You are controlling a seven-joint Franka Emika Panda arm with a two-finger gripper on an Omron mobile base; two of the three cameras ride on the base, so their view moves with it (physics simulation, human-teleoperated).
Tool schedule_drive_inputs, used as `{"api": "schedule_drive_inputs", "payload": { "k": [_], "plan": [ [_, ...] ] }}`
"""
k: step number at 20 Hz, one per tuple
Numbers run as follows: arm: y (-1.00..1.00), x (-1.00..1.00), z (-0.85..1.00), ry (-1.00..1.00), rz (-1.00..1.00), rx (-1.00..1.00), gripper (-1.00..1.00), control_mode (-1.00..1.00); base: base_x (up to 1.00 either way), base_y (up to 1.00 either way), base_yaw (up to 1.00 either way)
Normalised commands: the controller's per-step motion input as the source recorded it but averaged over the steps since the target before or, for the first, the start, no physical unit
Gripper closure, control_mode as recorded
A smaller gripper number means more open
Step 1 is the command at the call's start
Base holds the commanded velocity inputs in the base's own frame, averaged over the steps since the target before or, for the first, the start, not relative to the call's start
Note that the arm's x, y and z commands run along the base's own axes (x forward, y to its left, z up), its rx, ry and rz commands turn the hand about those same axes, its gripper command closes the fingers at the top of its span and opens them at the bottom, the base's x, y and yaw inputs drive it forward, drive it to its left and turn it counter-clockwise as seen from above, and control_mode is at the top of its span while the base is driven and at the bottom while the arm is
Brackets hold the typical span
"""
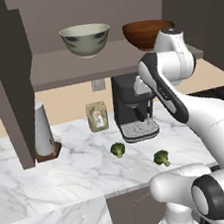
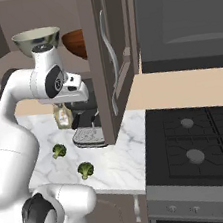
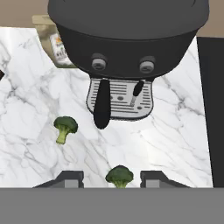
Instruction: Pick both bowls and place them on the counter. Then place the broccoli in one bowl and place the broccoli in the other bowl.
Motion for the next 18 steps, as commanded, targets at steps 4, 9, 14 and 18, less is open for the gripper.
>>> {"api": "schedule_drive_inputs", "payload": {
  "k": [4,9,14,18],
  "plan": [
    [0.0,-0.05,0.0,0.0,0.0,0.0,-1.0,-1.0,0.0,0.0,0.0],
    [0.0,-0.19,0.0,-0.03,-0.02,0.06,-1.0,-1.0,0.0,0.0,0.0],
    [0.03,-0.25,0.0,-0.14,-0.13,0.16,-1.0,-1.0,0.0,0.0,0.0],
    [0.06,-0.16,0.1,-0.18,-0.24,0.2,-1.0,-1.0,0.0,0.0,0.0]
  ]
}}
